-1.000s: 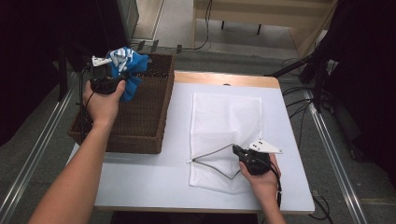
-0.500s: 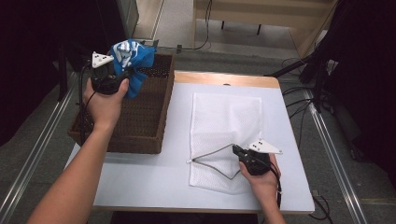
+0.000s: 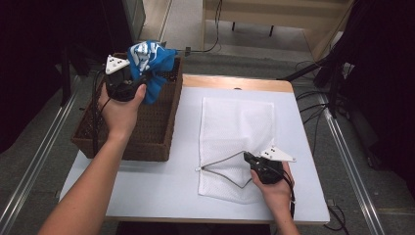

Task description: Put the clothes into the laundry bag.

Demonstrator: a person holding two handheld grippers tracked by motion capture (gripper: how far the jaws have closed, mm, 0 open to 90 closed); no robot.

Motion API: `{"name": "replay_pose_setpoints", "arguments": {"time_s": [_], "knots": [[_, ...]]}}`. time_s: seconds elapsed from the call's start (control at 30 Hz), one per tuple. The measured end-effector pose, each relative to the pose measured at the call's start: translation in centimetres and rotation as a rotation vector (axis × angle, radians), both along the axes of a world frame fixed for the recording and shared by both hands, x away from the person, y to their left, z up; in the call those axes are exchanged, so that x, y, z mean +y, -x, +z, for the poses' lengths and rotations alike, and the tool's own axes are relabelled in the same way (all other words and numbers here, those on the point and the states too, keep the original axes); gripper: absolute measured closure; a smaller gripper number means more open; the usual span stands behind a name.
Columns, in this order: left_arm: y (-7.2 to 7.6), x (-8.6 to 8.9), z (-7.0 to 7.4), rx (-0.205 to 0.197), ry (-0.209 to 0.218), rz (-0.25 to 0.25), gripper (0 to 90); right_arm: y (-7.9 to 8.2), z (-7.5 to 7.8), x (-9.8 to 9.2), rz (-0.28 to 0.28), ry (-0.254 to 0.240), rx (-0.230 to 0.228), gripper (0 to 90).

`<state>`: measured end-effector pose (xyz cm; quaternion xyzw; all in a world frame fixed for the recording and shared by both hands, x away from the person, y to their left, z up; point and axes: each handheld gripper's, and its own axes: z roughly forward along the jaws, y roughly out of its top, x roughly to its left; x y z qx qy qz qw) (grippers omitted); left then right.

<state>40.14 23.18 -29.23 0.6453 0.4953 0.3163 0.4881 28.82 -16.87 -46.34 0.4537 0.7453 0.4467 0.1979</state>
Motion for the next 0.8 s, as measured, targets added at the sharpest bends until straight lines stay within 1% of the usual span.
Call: {"name": "replay_pose_setpoints", "arguments": {"time_s": [0.07, 0.23, 0.27, 0.33, 0.47, 0.6, 0.7, 0.8], "knots": [[0.2, -0.5, 0.0, -0.004, -0.003, -0.014, 72.9, 0.0, 0.0, 0.1, 0.0, 0.003, -0.001, 90.0], [0.7, -1.6, 0.3, -0.017, 0.007, -0.045, 72.9, 0.0, 0.0, 0.2, -0.001, 0.006, -0.006, 90.0], [0.8, -1.9, 0.3, -0.015, 0.01, -0.051, 72.9, 0.0, 0.0, 0.2, -0.001, 0.005, -0.001, 90.0], [1.0, -2.4, 0.4, -0.018, 0.017, -0.066, 72.9, 0.0, 0.0, 0.3, 0.002, 0.013, -0.004, 90.0], [1.4, -3.5, 0.3, -0.019, 0.023, -0.093, 72.9, 0.0, 0.0, 0.2, 0.001, 0.008, -0.008, 90.0], [1.8, -4.6, 0.1, -0.02, 0.034, -0.118, 72.9, 0.1, 0.0, 0.2, 0.0, 0.01, -0.007, 90.0], [2.0, -5.3, 0.0, -0.011, 0.045, -0.148, 72.9, 0.0, 0.0, 0.2, 0.002, 0.009, -0.008, 90.0], [2.2, -6.1, -0.2, -0.009, 0.04, -0.168, 72.9, 0.0, -0.1, 0.2, 0.003, 0.011, -0.011, 90.0]]}}
